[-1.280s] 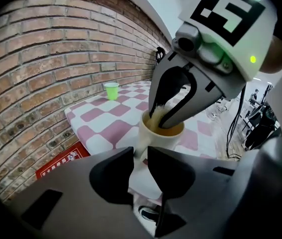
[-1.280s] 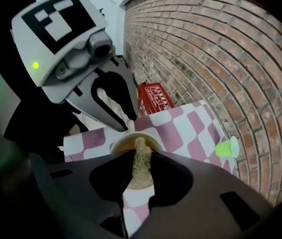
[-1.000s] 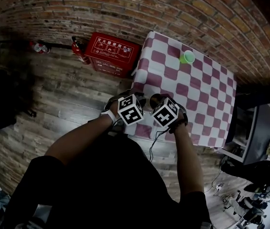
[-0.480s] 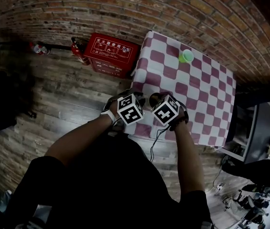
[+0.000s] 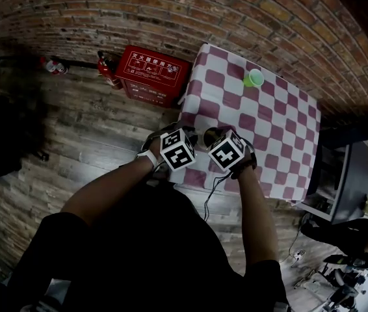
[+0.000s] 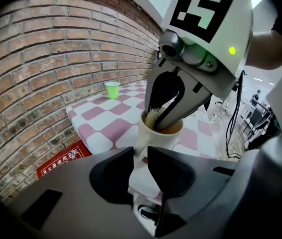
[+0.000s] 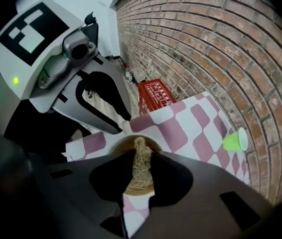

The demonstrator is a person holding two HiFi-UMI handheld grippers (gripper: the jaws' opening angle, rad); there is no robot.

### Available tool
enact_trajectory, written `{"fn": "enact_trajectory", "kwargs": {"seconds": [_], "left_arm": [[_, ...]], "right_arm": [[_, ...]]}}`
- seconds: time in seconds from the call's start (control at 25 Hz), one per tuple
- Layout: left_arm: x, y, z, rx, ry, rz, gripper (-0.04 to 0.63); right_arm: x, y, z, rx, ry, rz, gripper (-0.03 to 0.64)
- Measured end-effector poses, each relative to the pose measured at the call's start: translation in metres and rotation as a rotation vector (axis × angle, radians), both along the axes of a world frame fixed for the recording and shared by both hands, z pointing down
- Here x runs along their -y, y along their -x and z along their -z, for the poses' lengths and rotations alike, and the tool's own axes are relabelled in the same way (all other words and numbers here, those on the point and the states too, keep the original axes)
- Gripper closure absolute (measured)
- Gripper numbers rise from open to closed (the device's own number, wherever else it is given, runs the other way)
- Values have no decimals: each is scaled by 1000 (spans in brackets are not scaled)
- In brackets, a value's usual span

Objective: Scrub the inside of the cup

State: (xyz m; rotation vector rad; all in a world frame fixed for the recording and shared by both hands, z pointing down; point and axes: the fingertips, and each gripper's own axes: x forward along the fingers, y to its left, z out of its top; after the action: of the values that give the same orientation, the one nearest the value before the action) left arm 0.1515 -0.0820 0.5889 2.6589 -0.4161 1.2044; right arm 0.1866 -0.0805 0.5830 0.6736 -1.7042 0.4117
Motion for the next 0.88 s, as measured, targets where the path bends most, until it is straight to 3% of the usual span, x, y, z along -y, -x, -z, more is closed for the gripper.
{"fn": "enact_trajectory", "kwargs": {"seconds": [0.12, 0.36, 0.48, 0.72, 0.88], "left_arm": [[1, 0, 0, 1, -4, 0, 498], [0, 0, 0, -2, -3, 1, 498], [0, 1, 0, -4, 2, 3, 497], [0, 1, 1, -9, 16, 17, 497], [1, 3, -1, -8, 20, 13, 497]], "right_arm": [[-1, 0, -6, -44, -16, 41, 525], [-7, 8, 2, 80, 29, -43, 525], [-9, 7, 8, 89, 10, -42, 525], [-2, 2, 1, -41, -143, 36, 525], [0, -5, 25, -40, -259, -22, 525]]}}
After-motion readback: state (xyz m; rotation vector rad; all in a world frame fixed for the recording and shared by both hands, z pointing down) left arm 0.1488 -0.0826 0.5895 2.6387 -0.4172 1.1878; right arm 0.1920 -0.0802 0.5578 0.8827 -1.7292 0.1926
